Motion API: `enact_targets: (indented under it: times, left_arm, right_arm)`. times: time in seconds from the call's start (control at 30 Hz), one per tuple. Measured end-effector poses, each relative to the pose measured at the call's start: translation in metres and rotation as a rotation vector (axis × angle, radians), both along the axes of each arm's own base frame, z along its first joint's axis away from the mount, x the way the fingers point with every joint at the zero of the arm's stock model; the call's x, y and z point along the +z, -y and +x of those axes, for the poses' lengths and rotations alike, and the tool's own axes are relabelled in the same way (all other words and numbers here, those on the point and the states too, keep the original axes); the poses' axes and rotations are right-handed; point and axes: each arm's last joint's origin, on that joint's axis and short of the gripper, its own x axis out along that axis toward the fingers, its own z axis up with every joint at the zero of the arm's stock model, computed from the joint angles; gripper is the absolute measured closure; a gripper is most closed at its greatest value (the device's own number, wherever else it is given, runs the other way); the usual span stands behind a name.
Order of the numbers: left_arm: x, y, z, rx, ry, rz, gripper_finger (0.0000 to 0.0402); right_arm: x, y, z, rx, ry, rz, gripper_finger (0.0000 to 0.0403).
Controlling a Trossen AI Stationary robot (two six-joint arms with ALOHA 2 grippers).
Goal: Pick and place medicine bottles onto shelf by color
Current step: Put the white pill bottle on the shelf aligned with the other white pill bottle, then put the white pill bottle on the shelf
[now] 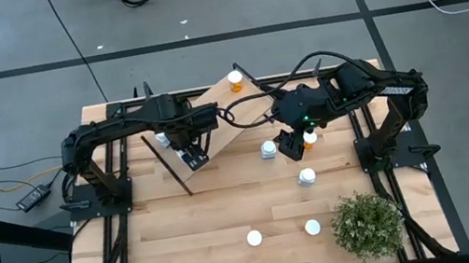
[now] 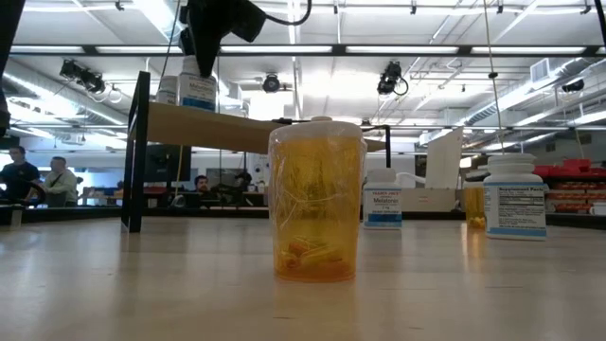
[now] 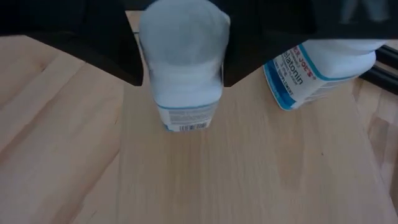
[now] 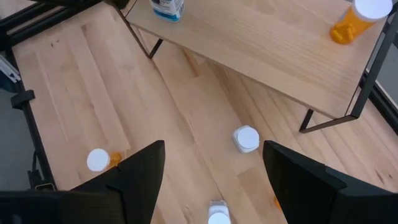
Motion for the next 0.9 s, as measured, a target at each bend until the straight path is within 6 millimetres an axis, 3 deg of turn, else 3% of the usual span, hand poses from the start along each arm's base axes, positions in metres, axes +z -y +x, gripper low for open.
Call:
enact_targets:
  times: [0.3, 0.47, 0.67, 0.9]
  left_arm:
    - [0.004, 0.002, 0.0, 0.052, 0.021, 0.001, 0.0087]
    - [0.03, 0.0, -0.001, 0.072, 0.121, 0.048, 0.0059]
    - [0.07, 0.003, 0.002, 0.076, 0.332, 0.121, 0.0055]
    - [0.098, 0.034, 0.017, -0.104, 0.595, 0.149, 0.0061]
  right_arm:
    - [0.0, -0.001, 0.0, 0.011, -0.003, 0.018, 0.0124]
    - [0.004, 0.001, -0.005, 0.01, 0.012, 0.02, 0.0114]
    - [0.009, 0.009, -0.011, 0.0, 0.029, 0.012, 0.0109]
    - [0.01, 0.015, -0.013, 0.053, 0.019, 0.002, 0.0109]
